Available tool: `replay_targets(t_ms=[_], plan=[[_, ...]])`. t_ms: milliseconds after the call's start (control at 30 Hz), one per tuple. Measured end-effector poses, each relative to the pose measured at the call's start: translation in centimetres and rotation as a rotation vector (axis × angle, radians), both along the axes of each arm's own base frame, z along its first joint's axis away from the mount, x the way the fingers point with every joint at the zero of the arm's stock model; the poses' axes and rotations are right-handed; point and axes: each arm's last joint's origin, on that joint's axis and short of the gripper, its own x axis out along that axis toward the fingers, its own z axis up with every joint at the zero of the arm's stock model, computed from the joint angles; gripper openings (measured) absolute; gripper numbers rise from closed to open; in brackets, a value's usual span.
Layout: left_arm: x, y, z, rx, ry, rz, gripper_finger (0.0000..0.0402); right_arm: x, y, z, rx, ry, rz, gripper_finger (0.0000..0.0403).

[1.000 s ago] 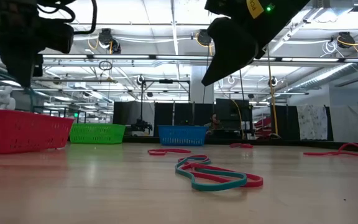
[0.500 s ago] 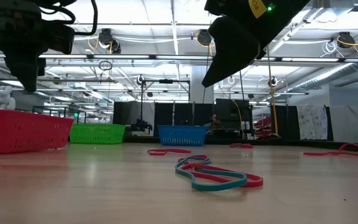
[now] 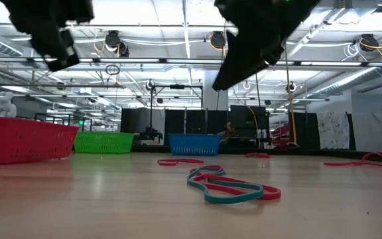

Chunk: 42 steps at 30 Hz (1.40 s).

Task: Sort rubber bands into baskets
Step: Put the blue rubber band into the red bin

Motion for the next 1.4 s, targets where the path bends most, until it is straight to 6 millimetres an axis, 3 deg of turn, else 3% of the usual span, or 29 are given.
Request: replay_targets(t_ms=[200,367,567,767,1100,1400], plan=[[3.8,-3.5,-1.5,0.195,-0.228,-0.248,0.0086,0.1,0.9,2.4,0.141,0.016,-0.032,0.0160],[7.4,-7.1,-4.1,0.327,-0.439,-0.455,0.0086,-0.5,2.2,2.4,0.225,0.025,-0.045,0.0160],[11.6,-11.3,-7.7,0.472,-0.455,-0.662,0.0086,-1.0,3.1,2.4,0.309,-0.003,-0.111,0.0160],[16.3,-14.0,-10.0,0.527,-0.447,-0.729,0.0086,-1.2,3.7,2.4,0.328,-0.011,-0.118,0.0160],[20.4,-14.8,-12.5,0.571,-0.345,-0.784,0.0086,-1.7,4.3,2.3,0.335,0.025,-0.093,0.0160],[21.0,-13.6,-13.0,0.507,-0.294,-0.808,0.0086,-2.2,4.3,2.0,0.305,0.074,-0.096,0.0160]])
